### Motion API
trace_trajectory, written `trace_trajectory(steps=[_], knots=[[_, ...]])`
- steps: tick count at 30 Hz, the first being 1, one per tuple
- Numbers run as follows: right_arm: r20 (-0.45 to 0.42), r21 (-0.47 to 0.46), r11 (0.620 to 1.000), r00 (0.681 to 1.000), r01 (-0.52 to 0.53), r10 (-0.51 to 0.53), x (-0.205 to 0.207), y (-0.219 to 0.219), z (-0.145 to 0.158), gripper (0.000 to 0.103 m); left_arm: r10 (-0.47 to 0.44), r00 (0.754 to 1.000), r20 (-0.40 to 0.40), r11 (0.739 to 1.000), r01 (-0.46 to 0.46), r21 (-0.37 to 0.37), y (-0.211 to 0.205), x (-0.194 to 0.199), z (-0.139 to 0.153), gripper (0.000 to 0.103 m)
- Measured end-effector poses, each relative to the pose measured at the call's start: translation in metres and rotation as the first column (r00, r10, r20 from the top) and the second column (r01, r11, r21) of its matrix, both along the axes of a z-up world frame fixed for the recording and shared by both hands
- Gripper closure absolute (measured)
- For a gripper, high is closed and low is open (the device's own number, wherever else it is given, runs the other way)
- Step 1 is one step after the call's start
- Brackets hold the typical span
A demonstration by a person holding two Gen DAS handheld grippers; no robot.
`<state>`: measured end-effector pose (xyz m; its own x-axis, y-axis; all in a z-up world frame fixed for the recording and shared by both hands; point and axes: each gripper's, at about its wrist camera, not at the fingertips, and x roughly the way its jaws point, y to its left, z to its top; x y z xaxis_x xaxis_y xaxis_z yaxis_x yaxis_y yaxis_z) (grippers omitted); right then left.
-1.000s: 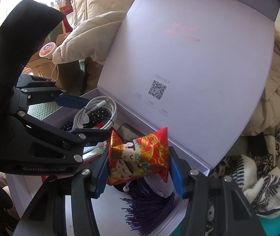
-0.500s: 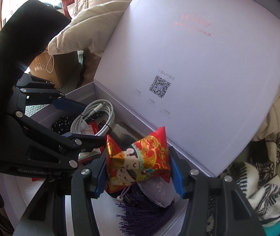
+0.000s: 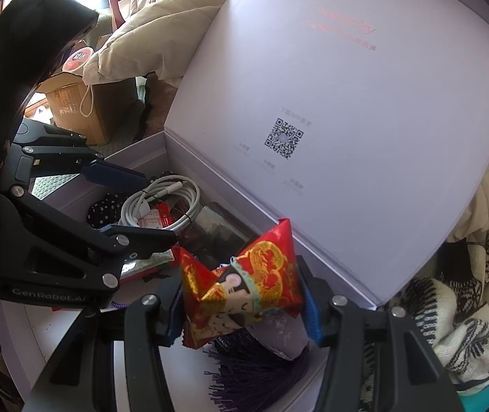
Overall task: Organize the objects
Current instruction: 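Lower the cable with left tool while right tool lowers the candy into the box, then open both tools to release the cable and candy inside the box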
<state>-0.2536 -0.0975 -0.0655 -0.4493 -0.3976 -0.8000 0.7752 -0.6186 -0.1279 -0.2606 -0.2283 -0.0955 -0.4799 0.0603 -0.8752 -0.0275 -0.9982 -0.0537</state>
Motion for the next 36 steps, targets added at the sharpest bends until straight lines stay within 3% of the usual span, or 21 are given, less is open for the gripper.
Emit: trace_trajectory(steps=[19,24,28,29,36], knots=[[-0.081,-0.024,1.0,0.997,-0.002,0.0,0.029,-0.002,0.024,0.047,0.059,0.996,-0.071,0.998,-0.059,0.007,-0.011,0.026,0.038,0.047],[-0.092,-0.034,0.999,0.996,0.011,-0.014,0.026,-0.021,0.033,0.047,0.071,0.993,-0.091,0.997,-0.07,0.011,-0.01,0.039,0.049,0.047],[-0.104,-0.055,0.998,0.994,0.023,-0.029,0.039,0.012,0.051,0.047,0.083,0.991,-0.106,0.997,-0.082,0.013,-0.014,0.04,0.061,0.047],[-0.106,-0.059,0.998,0.994,0.027,-0.033,0.041,0.013,0.054,0.047,0.083,0.99,-0.111,0.997,-0.082,0.011,0.001,0.036,0.062,0.047],[-0.12,-0.087,0.994,0.99,0.06,-0.071,0.053,0.026,0.088,0.047,0.1,0.982,-0.16,0.995,-0.101,0.004,-0.01,0.055,0.092,0.042]])
